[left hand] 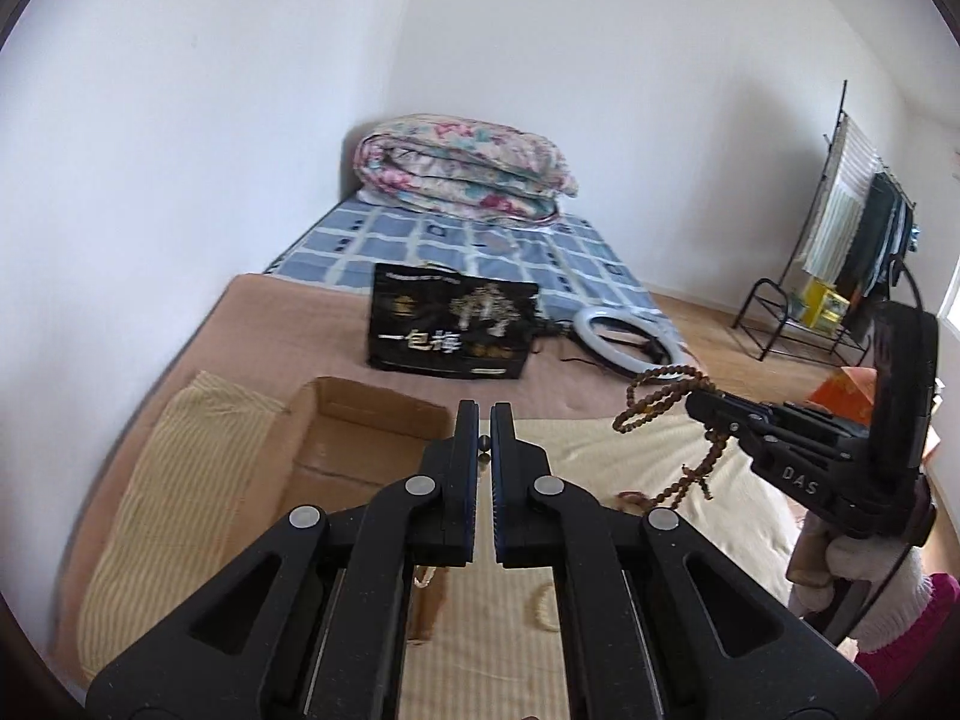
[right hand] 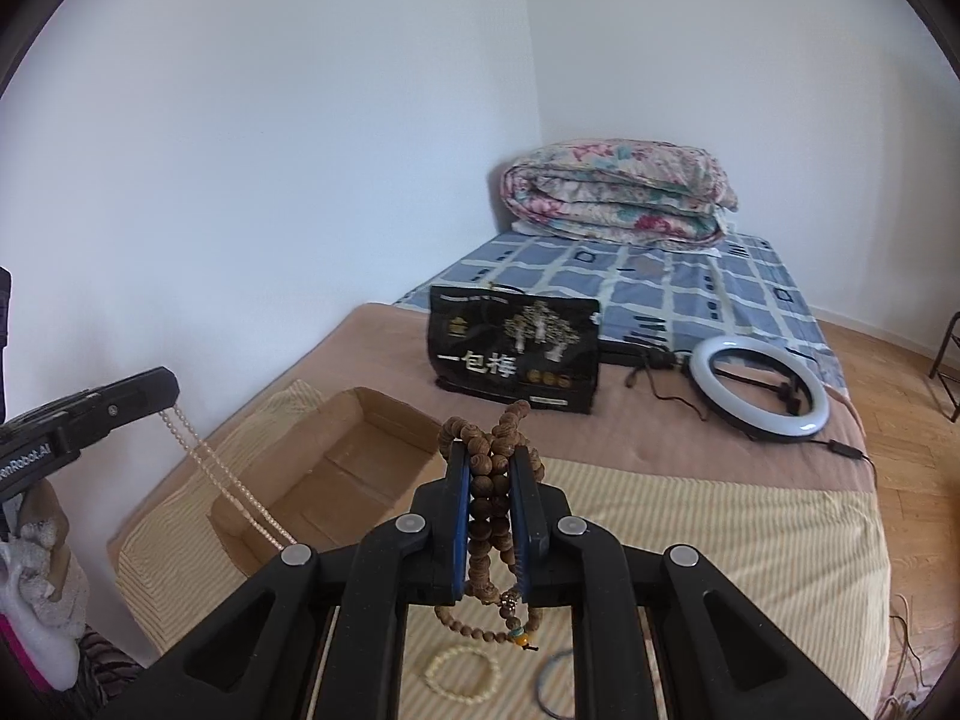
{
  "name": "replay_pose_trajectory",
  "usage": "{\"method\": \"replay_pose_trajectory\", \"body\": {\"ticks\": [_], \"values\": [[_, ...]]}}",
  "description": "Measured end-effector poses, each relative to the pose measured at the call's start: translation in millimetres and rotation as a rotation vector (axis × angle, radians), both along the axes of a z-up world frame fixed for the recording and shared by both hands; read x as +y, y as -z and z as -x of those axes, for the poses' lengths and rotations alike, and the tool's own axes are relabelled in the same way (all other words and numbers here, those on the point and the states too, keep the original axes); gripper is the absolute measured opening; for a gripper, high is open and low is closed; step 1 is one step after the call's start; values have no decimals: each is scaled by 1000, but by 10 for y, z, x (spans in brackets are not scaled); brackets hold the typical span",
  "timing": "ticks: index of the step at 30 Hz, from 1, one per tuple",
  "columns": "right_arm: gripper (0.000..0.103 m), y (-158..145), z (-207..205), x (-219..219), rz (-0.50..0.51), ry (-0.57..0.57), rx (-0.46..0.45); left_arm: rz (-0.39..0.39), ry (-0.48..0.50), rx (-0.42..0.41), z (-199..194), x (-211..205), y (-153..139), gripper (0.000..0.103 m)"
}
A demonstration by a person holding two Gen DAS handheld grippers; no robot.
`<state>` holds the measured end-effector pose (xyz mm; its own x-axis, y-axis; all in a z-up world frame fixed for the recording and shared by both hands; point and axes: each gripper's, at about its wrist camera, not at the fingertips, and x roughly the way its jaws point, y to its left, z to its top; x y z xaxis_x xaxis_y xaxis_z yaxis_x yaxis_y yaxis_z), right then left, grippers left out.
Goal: Organize jewelry
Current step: 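Lift and carry both necklaces over the cardboard box with both tools, then open both tools to drop the necklaces into the cardboard box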
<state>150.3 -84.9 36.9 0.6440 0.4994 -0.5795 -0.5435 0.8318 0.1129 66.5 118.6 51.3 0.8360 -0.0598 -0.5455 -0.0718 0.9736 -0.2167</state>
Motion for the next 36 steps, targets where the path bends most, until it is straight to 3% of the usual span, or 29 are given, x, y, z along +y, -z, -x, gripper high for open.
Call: {"method": "replay_pose_trajectory", "body": {"ticks": [8,19,32,35,36], "values": [[10,141,-61,553,-26,-74,38,-17,-74,100,-130,414,310,1],[10,492,-207,1281,13,-154,74,-2,-123,208,-138,703,656,1],[11,1140,-549,1598,97,-142,166,21,-118,269,-189,761,812,1],[17,1218,-576,1580,85,-151,192,23,-114,274,-205,743,829,1],[25,1231,-573,1569,80,-153,196,26,-112,276,-213,736,831,1]]}}
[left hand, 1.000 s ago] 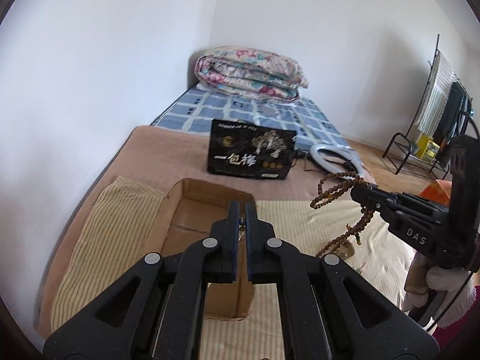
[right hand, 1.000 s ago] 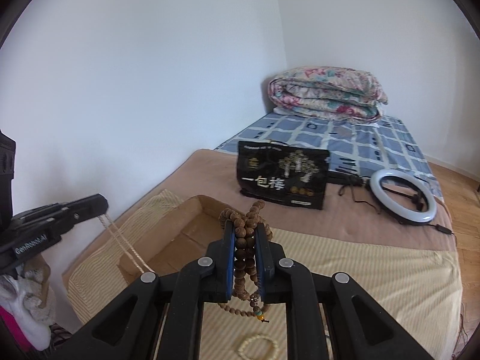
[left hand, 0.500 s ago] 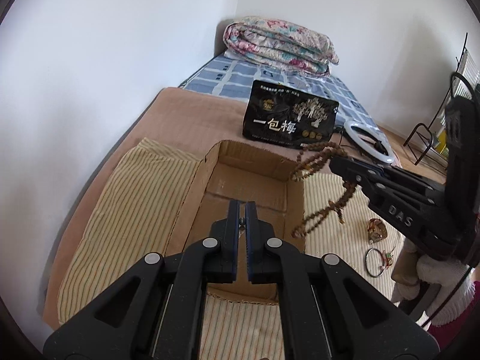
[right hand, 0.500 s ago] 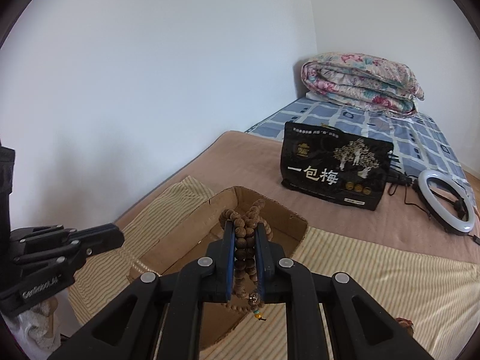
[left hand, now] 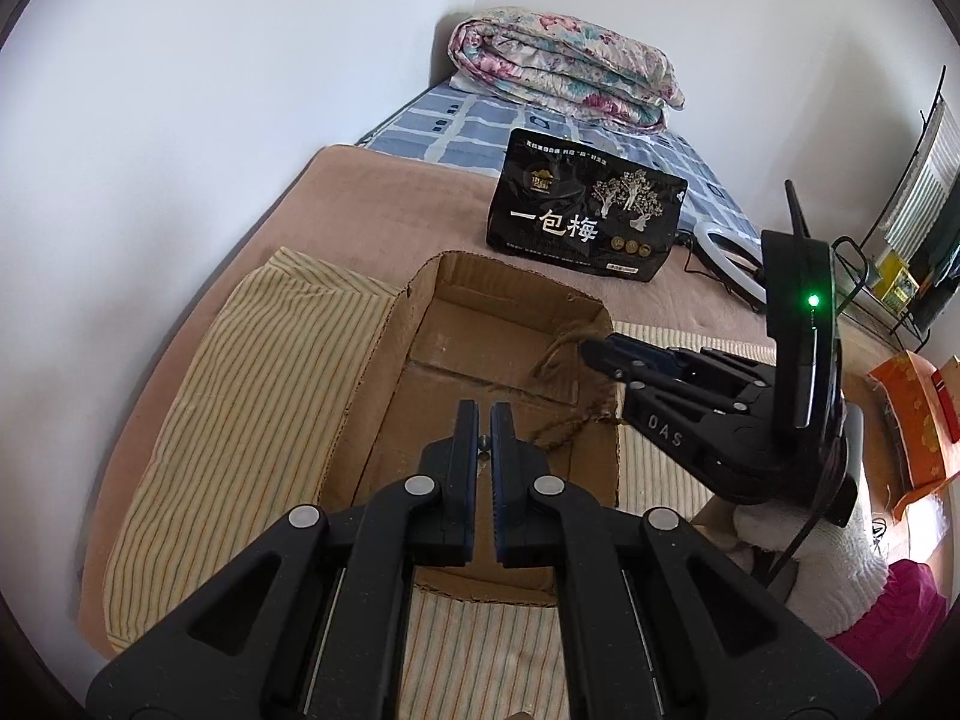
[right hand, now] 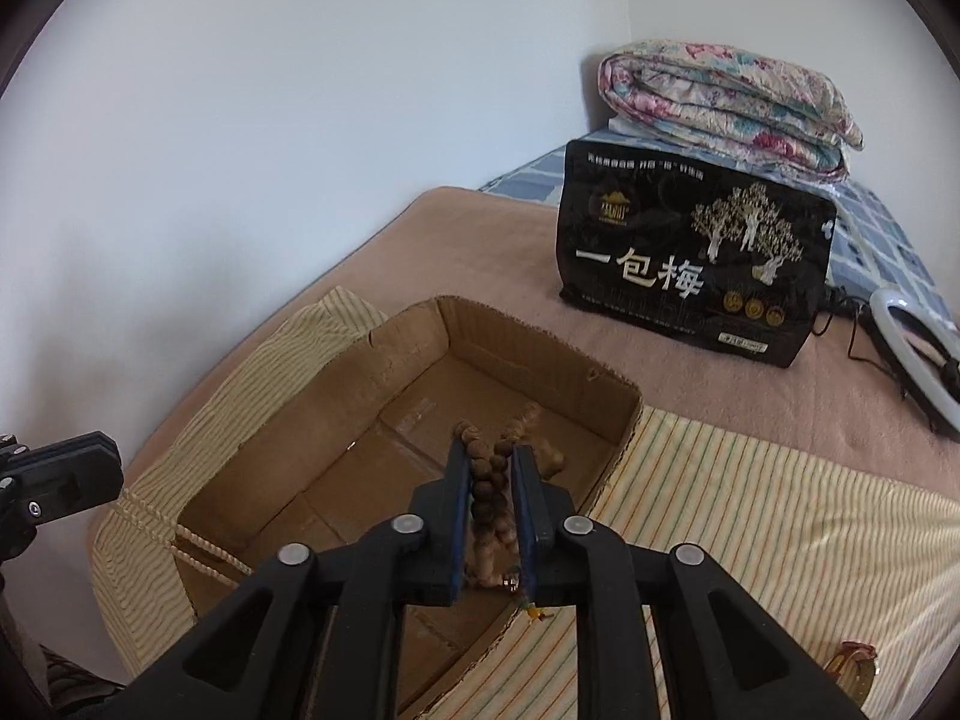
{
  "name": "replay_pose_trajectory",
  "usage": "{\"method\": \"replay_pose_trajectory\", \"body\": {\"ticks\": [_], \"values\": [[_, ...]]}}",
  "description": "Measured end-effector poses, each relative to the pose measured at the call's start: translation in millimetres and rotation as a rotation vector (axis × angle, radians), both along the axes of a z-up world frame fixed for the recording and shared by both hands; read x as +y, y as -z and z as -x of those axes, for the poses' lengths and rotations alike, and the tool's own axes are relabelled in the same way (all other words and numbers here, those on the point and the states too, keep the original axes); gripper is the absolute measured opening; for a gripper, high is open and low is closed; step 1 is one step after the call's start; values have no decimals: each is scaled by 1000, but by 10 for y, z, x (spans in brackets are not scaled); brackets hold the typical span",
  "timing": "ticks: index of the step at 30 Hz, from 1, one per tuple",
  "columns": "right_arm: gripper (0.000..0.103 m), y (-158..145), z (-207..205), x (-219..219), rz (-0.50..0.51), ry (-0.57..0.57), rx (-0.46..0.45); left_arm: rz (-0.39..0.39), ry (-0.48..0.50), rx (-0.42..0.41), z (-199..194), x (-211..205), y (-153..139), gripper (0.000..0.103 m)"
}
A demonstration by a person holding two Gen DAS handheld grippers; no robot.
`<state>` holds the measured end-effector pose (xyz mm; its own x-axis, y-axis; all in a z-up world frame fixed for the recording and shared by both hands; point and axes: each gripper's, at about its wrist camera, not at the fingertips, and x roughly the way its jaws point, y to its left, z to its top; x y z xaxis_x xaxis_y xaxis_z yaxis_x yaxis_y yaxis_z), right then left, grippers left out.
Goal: Organize jewelry
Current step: 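Open both tools to drop the necklaces into the cardboard box, then close the left tool on the pale jade bracelet while the right tool approaches the red-strap watch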
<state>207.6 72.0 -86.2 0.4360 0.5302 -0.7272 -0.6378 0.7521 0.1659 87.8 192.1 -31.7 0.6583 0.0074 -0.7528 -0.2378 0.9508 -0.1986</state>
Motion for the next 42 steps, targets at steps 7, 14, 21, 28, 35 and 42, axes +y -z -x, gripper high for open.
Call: {"method": "replay_pose_trajectory", "body": {"ticks": [7,14,21,28,35,42], "values": [[37,-86,51,-96,-19,11,-18,-17,0,1,-10,-62,-7,19],[48,-249,109,-306,-36,53,-40,-14,-4,-23,34,-111,-60,20],[71,-434,193,-599,-41,125,-79,-32,13,-44,68,-242,-107,21],[84,-593,291,-1014,-60,198,-101,-23,72,-68,66,-470,-182,21],[96,-691,350,-1545,-94,293,-108,-29,146,-94,51,-816,-246,42],[103,-772,450,-2162,-95,398,-139,-49,214,-101,29,-1174,-237,59]]}}
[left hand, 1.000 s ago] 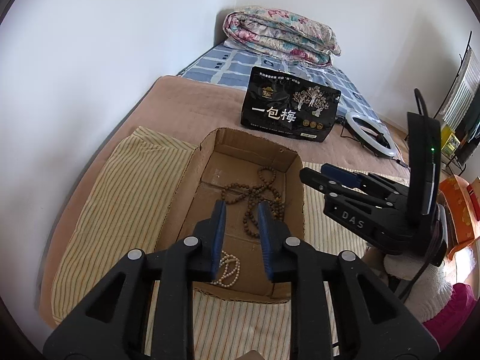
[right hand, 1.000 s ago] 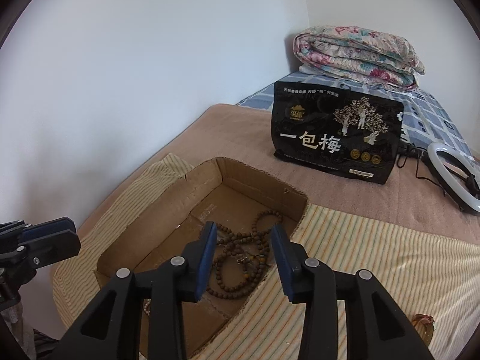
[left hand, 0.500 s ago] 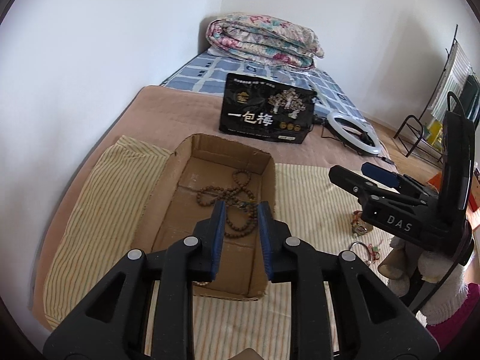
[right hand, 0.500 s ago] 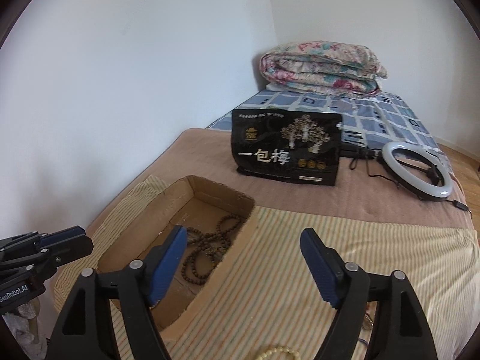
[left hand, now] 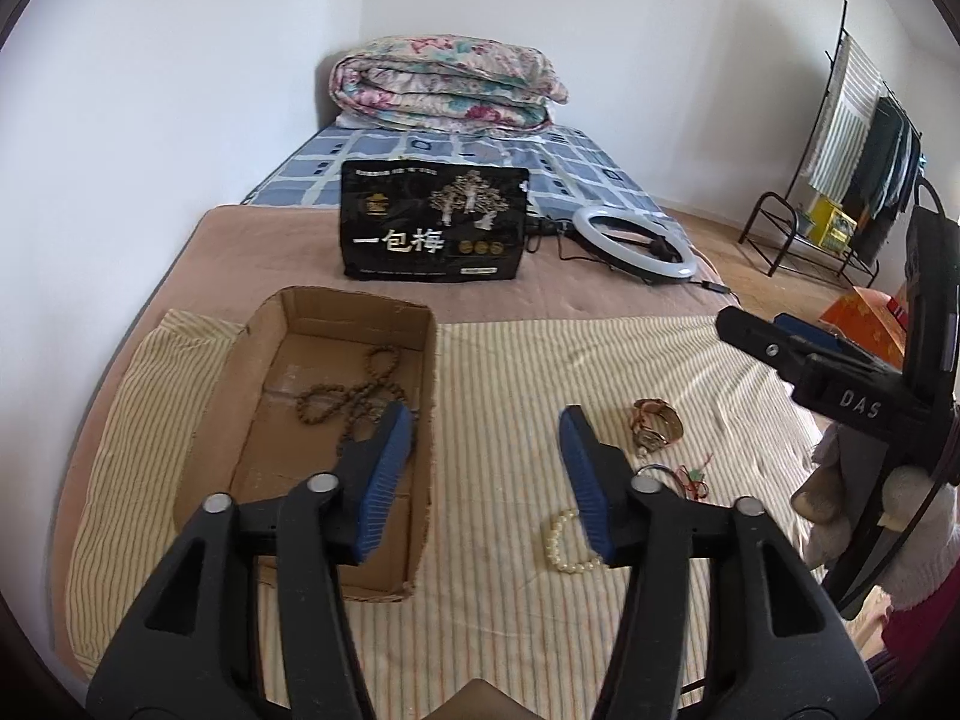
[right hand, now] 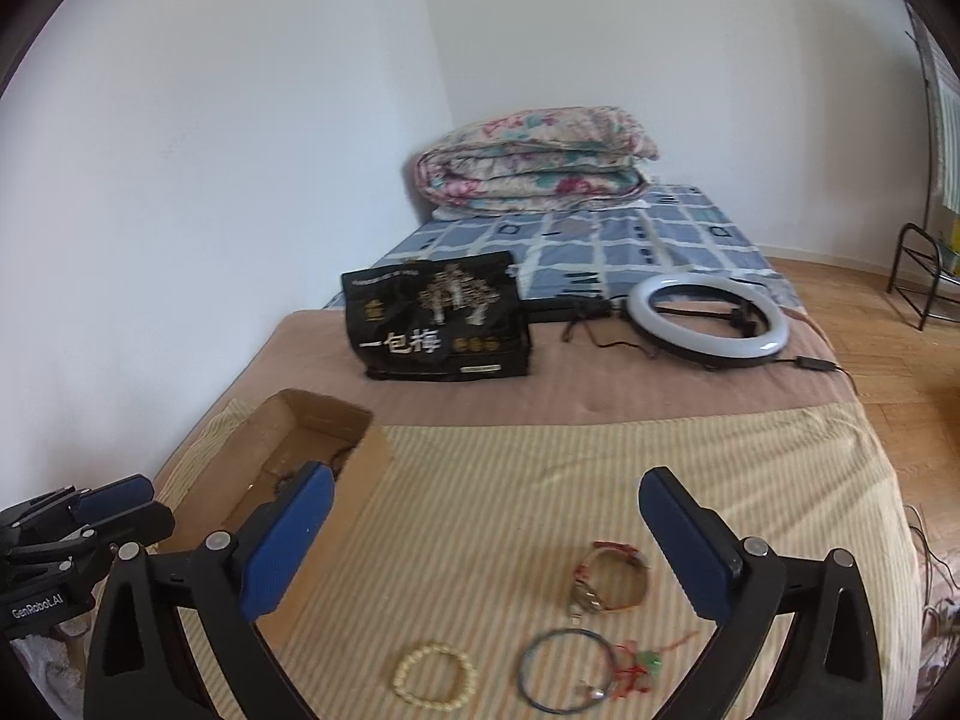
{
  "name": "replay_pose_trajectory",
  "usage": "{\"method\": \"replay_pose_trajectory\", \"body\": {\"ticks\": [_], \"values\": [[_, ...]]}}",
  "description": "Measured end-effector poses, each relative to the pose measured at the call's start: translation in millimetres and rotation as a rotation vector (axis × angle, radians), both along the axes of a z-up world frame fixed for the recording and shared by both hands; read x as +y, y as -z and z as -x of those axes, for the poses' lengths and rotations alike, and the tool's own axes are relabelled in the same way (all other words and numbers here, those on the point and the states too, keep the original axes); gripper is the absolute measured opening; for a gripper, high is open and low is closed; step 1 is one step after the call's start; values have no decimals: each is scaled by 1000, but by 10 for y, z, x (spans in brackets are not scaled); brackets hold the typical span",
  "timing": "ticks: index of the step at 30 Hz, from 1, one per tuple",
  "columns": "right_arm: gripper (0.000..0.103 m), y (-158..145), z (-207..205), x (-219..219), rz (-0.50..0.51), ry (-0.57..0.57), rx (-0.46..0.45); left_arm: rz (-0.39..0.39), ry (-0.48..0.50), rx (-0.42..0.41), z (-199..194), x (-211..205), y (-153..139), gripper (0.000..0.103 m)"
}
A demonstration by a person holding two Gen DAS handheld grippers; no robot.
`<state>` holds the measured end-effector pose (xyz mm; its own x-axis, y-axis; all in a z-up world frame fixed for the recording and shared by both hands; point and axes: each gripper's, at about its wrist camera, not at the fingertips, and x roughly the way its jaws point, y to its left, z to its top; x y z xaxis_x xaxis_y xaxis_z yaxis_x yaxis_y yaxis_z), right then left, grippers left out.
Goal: Organize jewelry
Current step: 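Close the left tool on the pale jade bracelet while the right tool approaches the red-strap watch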
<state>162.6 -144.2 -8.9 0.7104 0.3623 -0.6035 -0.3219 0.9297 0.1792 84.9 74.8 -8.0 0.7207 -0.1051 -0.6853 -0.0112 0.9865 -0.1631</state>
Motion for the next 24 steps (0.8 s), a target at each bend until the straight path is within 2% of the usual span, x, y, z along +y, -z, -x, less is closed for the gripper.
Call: {"method": "replay_pose_trajectory", "body": {"ticks": [5,11,17,24], "values": [[103,-35,91,-440,28,60,-17,0,24,32,-25,-172,79,59],[103,78,180,-746,70,81,3,5,61,82,-47,-397,222,59],[103,254,222,-846,96,35,49,-10,120,118,-7,-661,390,59],[103,481,125,-898,89,35,110,33,156,232,-20,-826,747,59]]}}
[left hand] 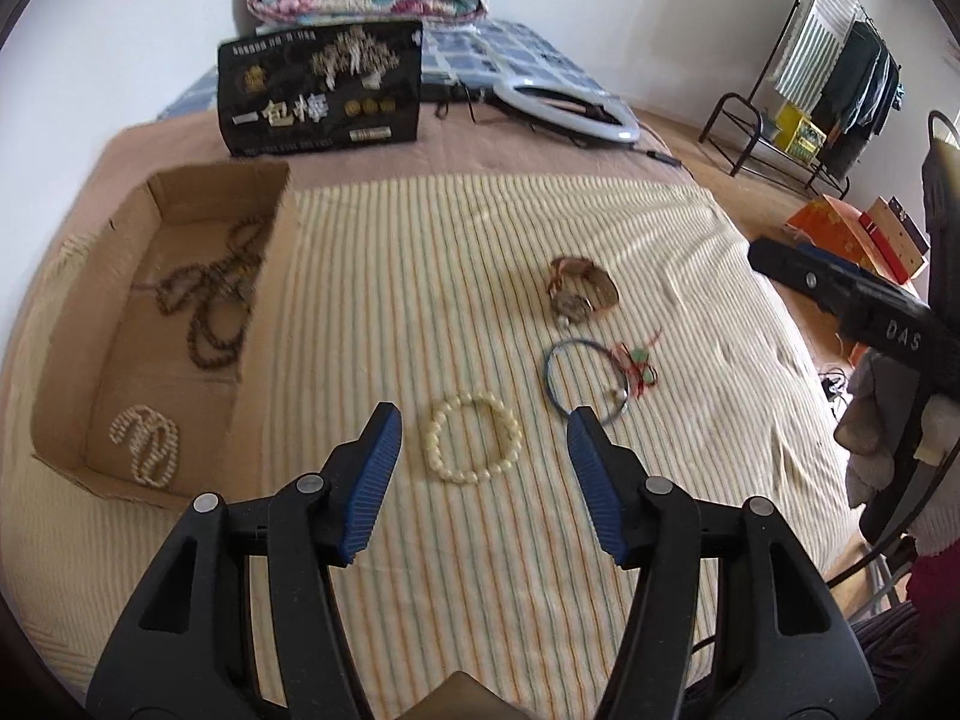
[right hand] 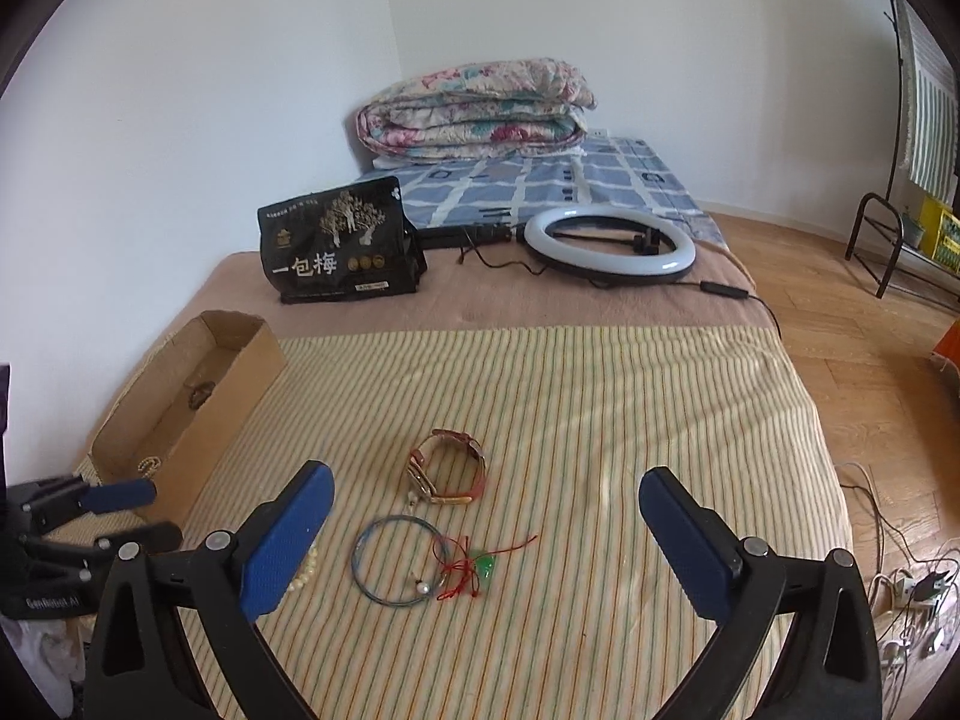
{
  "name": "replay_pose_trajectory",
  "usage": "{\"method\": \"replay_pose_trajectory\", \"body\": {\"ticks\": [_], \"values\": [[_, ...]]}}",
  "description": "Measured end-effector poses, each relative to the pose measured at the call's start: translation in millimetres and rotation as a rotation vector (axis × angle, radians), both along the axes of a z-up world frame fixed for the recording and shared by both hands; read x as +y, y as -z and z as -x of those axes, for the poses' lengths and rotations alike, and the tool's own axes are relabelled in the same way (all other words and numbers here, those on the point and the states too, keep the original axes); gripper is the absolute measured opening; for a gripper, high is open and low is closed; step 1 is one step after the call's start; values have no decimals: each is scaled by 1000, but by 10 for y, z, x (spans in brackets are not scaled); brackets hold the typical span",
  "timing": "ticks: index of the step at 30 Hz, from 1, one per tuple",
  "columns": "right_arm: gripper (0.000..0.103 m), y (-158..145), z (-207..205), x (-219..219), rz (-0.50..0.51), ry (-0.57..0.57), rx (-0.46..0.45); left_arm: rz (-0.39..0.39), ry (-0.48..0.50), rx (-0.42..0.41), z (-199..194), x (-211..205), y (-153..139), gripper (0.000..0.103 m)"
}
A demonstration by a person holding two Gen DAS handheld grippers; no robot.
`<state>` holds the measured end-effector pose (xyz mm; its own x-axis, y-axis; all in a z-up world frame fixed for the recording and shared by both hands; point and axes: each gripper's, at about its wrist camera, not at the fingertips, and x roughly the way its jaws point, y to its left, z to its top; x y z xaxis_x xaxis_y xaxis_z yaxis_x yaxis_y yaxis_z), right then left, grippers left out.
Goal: Organize jewelry
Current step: 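Close the left tool on the pale jade bracelet while the right tool approaches the red-strap watch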
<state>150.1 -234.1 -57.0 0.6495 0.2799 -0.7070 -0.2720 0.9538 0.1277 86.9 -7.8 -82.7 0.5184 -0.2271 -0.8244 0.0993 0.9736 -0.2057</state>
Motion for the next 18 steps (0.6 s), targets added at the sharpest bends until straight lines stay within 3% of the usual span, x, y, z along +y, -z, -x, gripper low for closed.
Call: {"method": "replay_pose_trajectory", "body": {"ticks": [8,18], "values": [[103,120,-135,-20,-50,10,50,-21,7,65,24,-133,341,59],[103,234,-269,55,-12,-14,63,-46,-20,101,-101,-196,635,62]]}}
